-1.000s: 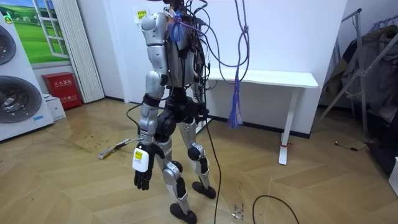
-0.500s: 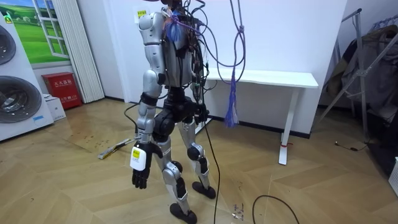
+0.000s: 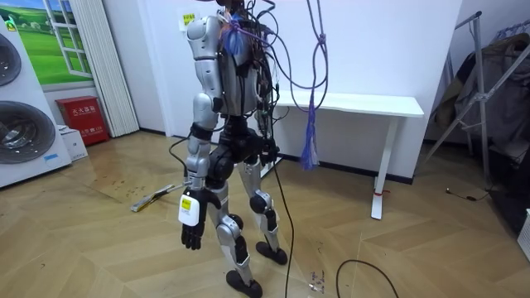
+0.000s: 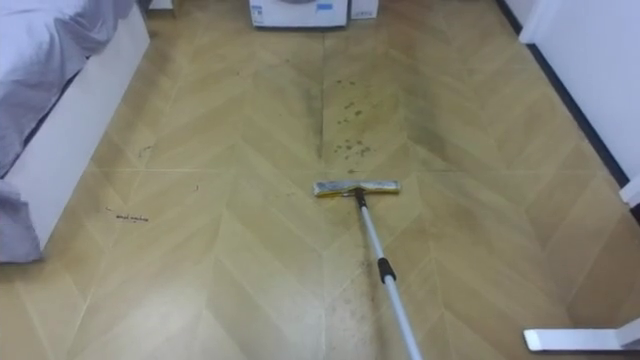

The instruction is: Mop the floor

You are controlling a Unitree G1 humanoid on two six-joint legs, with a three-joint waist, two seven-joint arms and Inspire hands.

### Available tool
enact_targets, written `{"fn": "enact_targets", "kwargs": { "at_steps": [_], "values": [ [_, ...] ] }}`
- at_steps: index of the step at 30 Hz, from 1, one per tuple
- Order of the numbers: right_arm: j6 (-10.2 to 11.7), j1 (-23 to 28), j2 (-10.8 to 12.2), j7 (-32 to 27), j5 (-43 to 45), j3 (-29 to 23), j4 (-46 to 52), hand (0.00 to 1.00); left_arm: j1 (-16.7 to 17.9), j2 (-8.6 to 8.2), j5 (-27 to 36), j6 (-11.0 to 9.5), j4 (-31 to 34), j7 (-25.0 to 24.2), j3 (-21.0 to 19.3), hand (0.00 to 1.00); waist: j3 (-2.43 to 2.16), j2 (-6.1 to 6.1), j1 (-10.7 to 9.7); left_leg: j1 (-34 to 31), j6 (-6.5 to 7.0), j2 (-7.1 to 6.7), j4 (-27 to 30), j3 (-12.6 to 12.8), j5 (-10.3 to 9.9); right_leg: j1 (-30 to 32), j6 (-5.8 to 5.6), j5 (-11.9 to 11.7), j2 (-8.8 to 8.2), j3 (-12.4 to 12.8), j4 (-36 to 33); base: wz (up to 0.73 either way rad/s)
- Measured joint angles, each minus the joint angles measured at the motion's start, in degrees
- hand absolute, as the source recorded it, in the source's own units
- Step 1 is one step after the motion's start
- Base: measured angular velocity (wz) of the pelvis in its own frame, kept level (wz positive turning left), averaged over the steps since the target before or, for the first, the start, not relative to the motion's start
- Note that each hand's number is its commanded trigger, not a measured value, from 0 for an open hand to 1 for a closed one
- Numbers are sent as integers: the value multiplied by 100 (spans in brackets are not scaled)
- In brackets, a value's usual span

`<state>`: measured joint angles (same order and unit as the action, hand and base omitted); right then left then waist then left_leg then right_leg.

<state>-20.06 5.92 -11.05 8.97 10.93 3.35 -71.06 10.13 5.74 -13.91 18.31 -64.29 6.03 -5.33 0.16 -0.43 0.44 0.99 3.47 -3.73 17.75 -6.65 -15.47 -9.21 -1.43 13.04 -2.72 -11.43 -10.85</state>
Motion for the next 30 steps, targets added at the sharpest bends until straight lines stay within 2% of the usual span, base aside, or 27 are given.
{"fn": "enact_targets", "kwargs": {
  "at_steps": [5,9,11,12,13,14,15,19,23,24,26,29,30],
  "values": [
    [2,-188,0,-79,-1,-13,-6,100,-230,-4,-1,-19,-3,0,6,0,-8,26,-33,-558,-6,3,243,-18,2,484,1,0,2,-72,-141,4],
    [8,-343,-3,-207,-40,-17,-9,100,-434,-5,11,-125,-111,2,136,0,-13,57,-32,-1030,-5,3,456,-49,6,942,1,0,-5,-110,-329,1],
    [21,-412,1,-298,-140,-13,-40,100,-510,-5,76,-191,-129,2,233,0,24,78,-37,-1236,-5,-6,558,-131,7,1141,1,0,-7,-128,-458,8],
    [43,-466,4,-356,-199,-13,-64,100,-559,-4,76,-256,-134,8,272,0,13,135,-28,-1386,-5,-2,639,-151,8,1336,10,7,-6,-121,-626,9],
    [72,-513,7,-427,-237,-12,-63,100,-598,-2,75,-280,-133,47,338,0,23,134,-23,-1555,-4,1,720,-173,7,1539,30,31,-13,-119,-789,7],
    [125,-549,9,-492,-291,-12,-64,100,-625,-7,74,-294,-140,111,361,0,54,139,-22,-1725,-4,-1,809,-186,7,1722,38,63,-27,-117,-918,6],
    [160,-553,11,-533,-336,-10,-63,100,-635,-6,74,-297,-139,135,366,0,58,134,-22,-1821,-4,-2,847,-193,7,1831,51,86,-39,-118,-985,5],
    [253,-522,3,-863,-659,15,-65,100,-633,-14,69,-323,-153,265,379,0,82,112,20,-2612,-5,-126,1287,-196,1,2778,62,404,-227,-114,-1797,9],
    [259,-509,8,-1074,-1099,119,-124,100,-614,-31,79,-310,-187,417,373,0,80,131,101,-3284,-64,-202,1726,-198,-58,3506,93,653,-320,-74,-2394,5],
    [259,-495,-2,-1157,-1239,199,-170,100,-614,-33,110,-310,-214,449,396,0,76,159,149,-3495,-90,-201,1956,-193,-132,3721,123,747,-330,-68,-2626,0],
    [267,-476,-14,-1247,-1390,263,-261,100,-608,-27,232,-284,-245,461,440,0,55,226,204,-3805,-150,-209,2424,-203,-301,3987,162,990,-333,-91,-3031,9],
    [367,-537,-11,-1344,-1577,327,-588,100,-614,8,736,-284,-364,459,609,0,8,276,310,-4173,-305,-334,3150,-239,-531,4364,331,1468,-442,-132,-3933,22],
    [395,-621,-12,-1354,-1581,326,-691,100,-614,13,795,-287,-395,457,628,0,-3,288,337,-4250,-328,-332,3252,-236,-543,4434,363,1513,-453,-136,-4045,10]
  ]
}}
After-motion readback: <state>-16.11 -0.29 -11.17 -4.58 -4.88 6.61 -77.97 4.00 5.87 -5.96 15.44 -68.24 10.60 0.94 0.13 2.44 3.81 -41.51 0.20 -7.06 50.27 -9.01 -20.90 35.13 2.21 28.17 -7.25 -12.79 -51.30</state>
